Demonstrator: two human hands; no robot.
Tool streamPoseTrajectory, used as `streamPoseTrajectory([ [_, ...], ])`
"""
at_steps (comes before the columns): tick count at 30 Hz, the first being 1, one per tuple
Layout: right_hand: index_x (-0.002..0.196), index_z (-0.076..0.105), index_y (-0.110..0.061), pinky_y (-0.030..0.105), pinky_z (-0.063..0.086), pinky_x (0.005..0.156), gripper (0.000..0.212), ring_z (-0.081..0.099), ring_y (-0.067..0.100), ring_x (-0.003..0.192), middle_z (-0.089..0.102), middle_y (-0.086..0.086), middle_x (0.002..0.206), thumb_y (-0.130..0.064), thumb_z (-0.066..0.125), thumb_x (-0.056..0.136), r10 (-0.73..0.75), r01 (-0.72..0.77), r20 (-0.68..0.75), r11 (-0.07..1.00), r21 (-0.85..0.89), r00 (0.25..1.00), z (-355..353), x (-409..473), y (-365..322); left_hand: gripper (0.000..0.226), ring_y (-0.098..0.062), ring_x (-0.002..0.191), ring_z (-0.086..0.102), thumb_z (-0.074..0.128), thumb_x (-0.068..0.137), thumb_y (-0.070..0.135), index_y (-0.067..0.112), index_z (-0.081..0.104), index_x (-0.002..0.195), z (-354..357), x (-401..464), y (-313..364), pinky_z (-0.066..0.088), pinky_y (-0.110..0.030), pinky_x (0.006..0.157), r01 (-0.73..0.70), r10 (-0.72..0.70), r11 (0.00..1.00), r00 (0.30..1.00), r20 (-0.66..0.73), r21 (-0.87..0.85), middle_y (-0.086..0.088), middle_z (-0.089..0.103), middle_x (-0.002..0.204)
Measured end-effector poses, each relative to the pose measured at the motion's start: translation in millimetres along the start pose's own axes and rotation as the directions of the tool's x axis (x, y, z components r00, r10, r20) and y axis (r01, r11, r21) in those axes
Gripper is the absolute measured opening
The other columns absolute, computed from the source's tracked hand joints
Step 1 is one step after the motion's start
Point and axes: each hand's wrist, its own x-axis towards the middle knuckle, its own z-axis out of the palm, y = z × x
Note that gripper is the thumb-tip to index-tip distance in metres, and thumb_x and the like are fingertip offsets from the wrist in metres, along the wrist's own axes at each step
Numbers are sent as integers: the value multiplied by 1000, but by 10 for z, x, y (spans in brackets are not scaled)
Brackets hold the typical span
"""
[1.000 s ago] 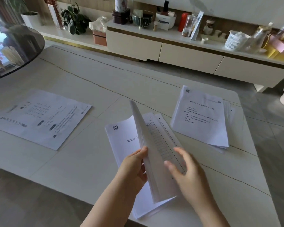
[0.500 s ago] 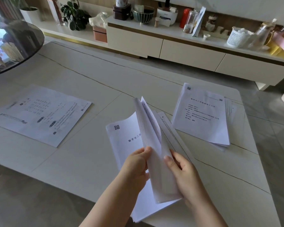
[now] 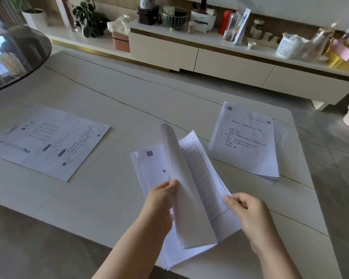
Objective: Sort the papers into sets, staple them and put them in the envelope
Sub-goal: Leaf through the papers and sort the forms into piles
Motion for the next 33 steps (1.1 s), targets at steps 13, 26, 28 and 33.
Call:
streamPoseTrajectory([
  [13, 65, 37, -18, 26, 25, 56, 44, 29, 14, 64, 34, -5, 65, -25, 79, 76, -40, 40, -6, 997, 62, 999, 44, 7, -91, 17, -17, 65, 57, 54, 97, 16, 12, 65, 84, 21, -59, 27, 51, -38, 71, 5, -5, 1000, 999, -33, -16, 4, 66, 50],
  [26, 118, 60, -30, 1, 31, 90, 40, 50, -6, 108, 56, -21, 115, -21, 74, 81, -316, 300, -67, 937, -181, 946, 214, -65, -125, 19, -19, 72, 59, 54, 96, 17, 10, 66, 82, 22, -32, 18, 48, -35, 71, 104, -99, 988, 994, 53, -110, -1, 68, 60],
  [28, 122, 55, -41, 7, 37, 91, 47, 49, -14, 106, 55, -29, 116, -32, 74, 80, -191, 197, 118, 979, -45, 975, 327, -97, -210, 16, -20, 75, 61, 55, 95, 18, 8, 67, 89, 27, -37, 10, 48, -36, 74, 136, -122, 980, 987, 101, -147, -3, 70, 64],
  [33, 134, 52, -35, 10, 46, 85, 51, 60, -7, 102, 66, -21, 114, -34, 68, 86, -177, 198, 180, 975, -106, 968, 445, -98, -237, 21, -20, 76, 67, 54, 96, 21, 7, 69, 95, 5, -33, 3, 51, -39, 75, 167, -140, 976, 972, 186, -139, -6, 73, 76],
])
